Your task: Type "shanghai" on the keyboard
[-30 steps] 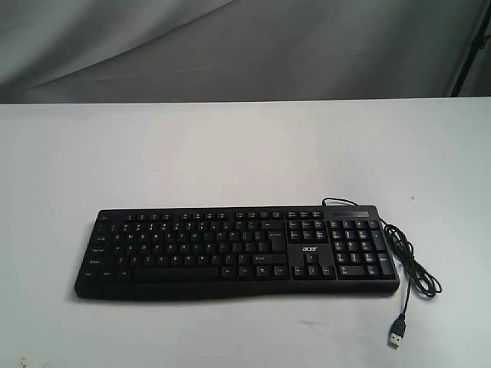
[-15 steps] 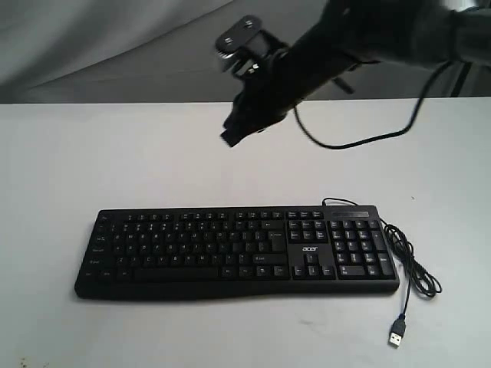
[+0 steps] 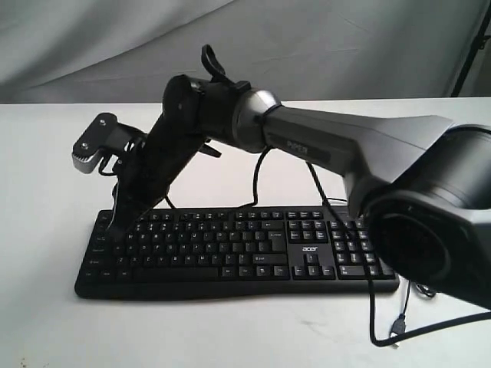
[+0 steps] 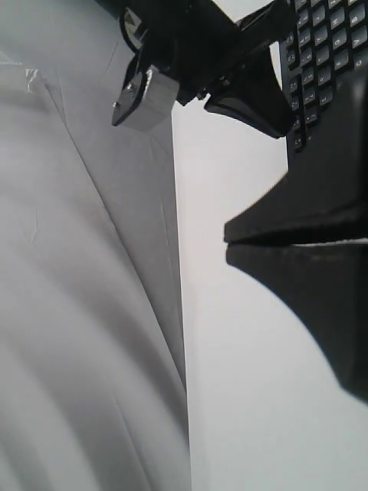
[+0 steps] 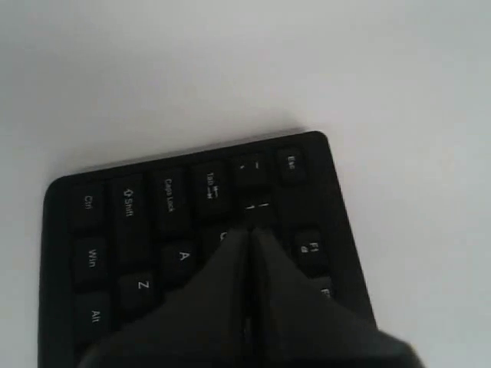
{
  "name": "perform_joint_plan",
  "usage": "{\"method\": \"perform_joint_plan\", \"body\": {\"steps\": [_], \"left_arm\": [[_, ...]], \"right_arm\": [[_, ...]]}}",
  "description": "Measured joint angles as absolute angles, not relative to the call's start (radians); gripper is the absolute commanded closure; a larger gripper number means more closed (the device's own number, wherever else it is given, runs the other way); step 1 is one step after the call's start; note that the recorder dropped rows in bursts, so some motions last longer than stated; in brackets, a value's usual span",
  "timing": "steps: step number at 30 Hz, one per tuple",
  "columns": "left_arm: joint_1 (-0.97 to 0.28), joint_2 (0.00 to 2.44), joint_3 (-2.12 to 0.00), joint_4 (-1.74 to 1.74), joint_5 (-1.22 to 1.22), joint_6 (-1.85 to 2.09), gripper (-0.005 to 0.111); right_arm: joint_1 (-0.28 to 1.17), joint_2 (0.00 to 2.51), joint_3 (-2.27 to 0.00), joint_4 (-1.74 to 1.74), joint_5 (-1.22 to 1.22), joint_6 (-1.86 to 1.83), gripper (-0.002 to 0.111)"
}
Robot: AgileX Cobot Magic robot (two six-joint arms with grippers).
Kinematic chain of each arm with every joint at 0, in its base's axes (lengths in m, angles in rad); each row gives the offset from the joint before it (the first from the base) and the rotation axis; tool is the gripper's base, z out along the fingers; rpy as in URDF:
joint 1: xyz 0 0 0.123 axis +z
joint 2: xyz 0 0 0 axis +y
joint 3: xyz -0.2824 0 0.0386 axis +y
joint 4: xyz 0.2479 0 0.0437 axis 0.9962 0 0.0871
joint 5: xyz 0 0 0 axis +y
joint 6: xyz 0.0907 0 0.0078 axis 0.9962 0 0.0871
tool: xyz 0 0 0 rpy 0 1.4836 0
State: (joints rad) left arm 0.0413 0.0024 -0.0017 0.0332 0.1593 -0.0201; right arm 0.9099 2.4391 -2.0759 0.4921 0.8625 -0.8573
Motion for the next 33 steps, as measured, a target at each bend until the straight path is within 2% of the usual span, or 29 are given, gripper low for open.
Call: {"method": "perform_joint_plan", "body": {"steps": [33], "left_arm": [[0.041, 0.002, -0.002, 0.033, 0.159, -0.020, 0.107]], "right_arm": [[0.953, 2.483, -2.076, 0.389, 0.922, -0.786, 0.108]]}}
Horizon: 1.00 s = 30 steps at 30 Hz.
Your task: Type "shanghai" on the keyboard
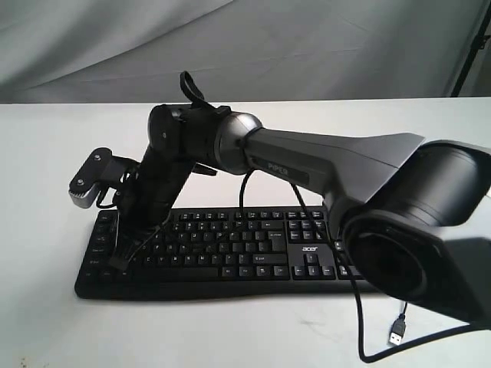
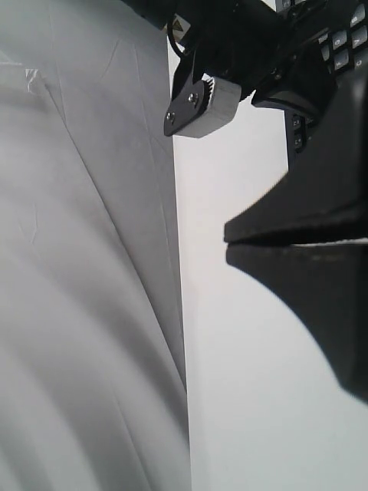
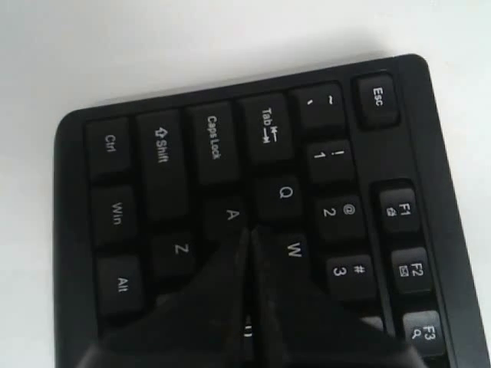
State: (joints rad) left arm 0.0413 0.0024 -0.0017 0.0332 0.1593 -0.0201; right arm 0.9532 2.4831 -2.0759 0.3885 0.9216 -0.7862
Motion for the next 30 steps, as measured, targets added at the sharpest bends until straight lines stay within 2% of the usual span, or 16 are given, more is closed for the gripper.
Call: {"method": "perform_joint_plan", "body": {"steps": [22, 26, 30], "left_arm": [[0.041, 0.002, -0.002, 0.033, 0.159, -0.020, 0.107], [0.041, 0.002, -0.002, 0.033, 0.159, -0.020, 0.107], [0.041, 0.002, -0.002, 0.033, 0.159, -0.020, 0.107]], "right_arm": [[0.951, 2.419, -2.070, 0.359, 0.967, -0.773, 0.108], [0.931, 2.352, -1.961, 0.359, 0.935, -0.761, 0.108], [0.903, 2.252, -1.761, 0.368, 0.813, -0.764, 0.108]]}}
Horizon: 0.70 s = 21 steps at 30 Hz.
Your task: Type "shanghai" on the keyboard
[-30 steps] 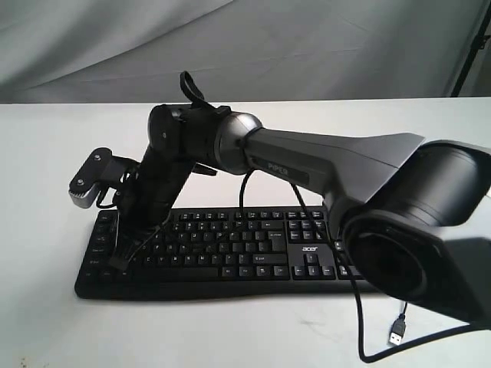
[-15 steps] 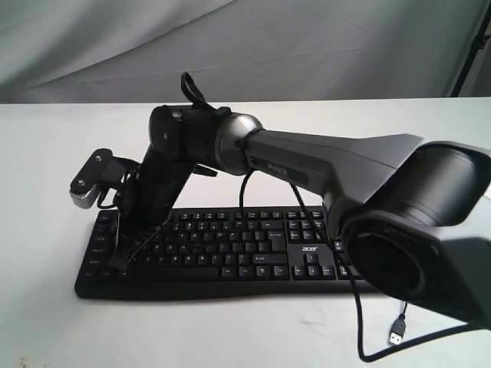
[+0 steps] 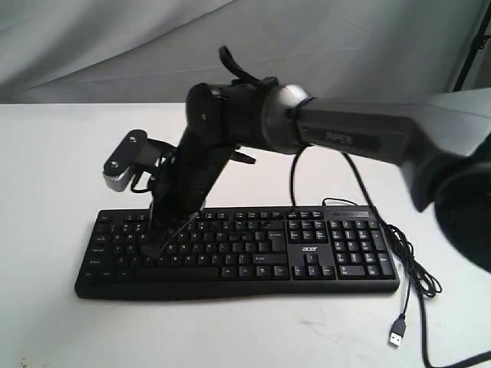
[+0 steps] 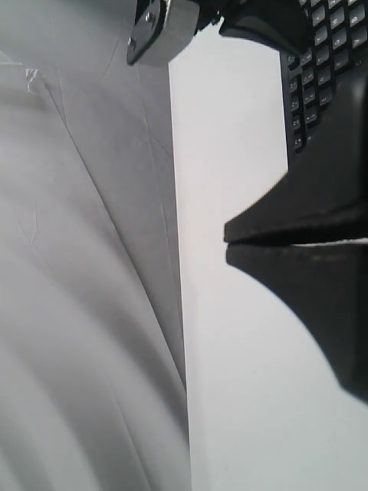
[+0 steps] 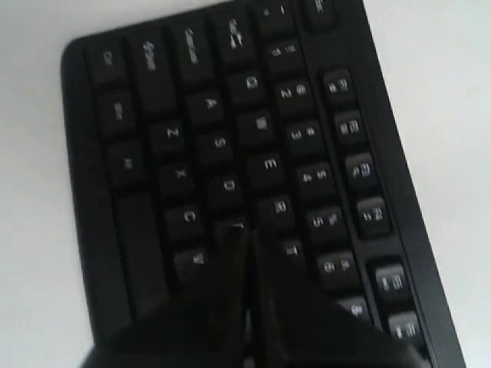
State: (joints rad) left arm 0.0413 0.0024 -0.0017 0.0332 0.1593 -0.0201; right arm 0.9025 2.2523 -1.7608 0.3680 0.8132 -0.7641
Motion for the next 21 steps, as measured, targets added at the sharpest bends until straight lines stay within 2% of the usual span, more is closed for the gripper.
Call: {"method": "perform_joint_plan", "body": {"steps": [7, 21], "left_arm": [[0.041, 0.002, -0.002, 0.033, 0.159, -0.020, 0.107], [0.041, 0.002, -0.002, 0.033, 0.159, -0.020, 0.107]], "right_arm": [[0.867, 2.136, -1.504, 0.468, 0.630, -0.821, 0.108], [0.866, 2.150, -1.458, 0.582, 0.542, -0.907, 0.108]]}}
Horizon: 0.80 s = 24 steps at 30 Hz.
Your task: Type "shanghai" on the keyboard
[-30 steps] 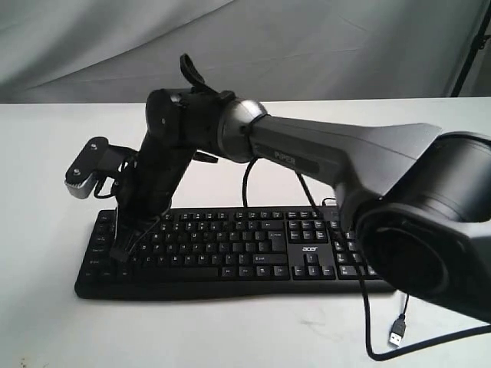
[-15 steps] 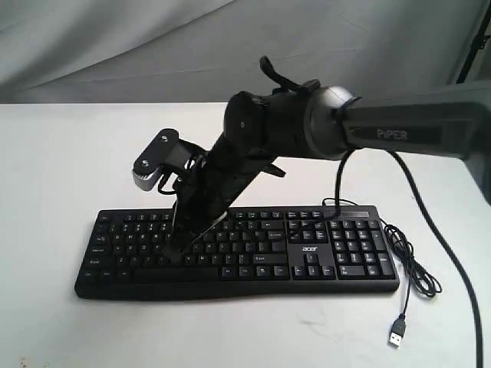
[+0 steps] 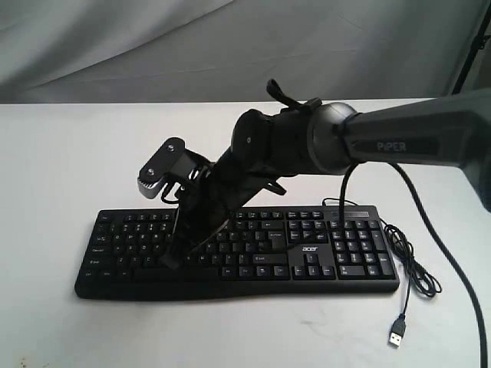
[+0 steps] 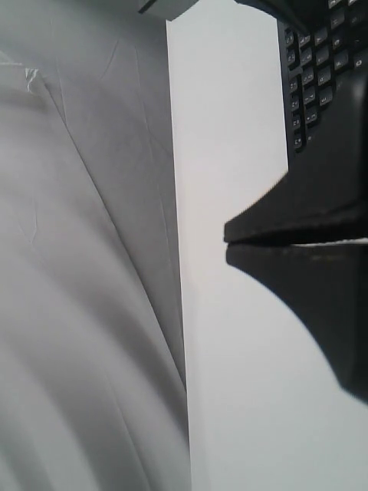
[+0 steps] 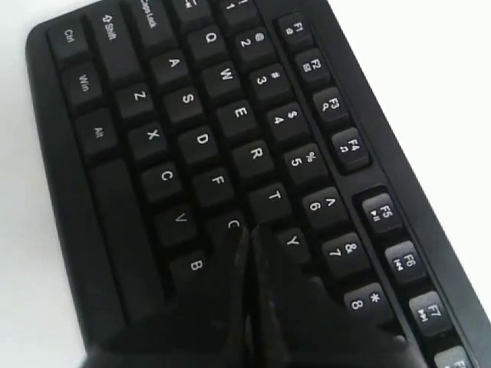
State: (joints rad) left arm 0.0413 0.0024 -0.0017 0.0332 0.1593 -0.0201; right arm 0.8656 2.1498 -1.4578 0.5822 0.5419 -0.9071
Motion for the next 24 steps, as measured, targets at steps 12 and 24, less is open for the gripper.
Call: {"method": "perform_joint_plan", "body": {"steps": [12, 24], "left_arm": [[0.041, 0.002, -0.002, 0.033, 0.159, -0.020, 0.107], [0.041, 0.002, -0.002, 0.033, 0.159, -0.020, 0.107]], "right_arm": [[0.866, 2.173, -1.458, 0.591, 0.539, -0.918, 0.108], [0.866, 2.177, -1.471, 0.590, 0.536, -0.918, 0.108]]}}
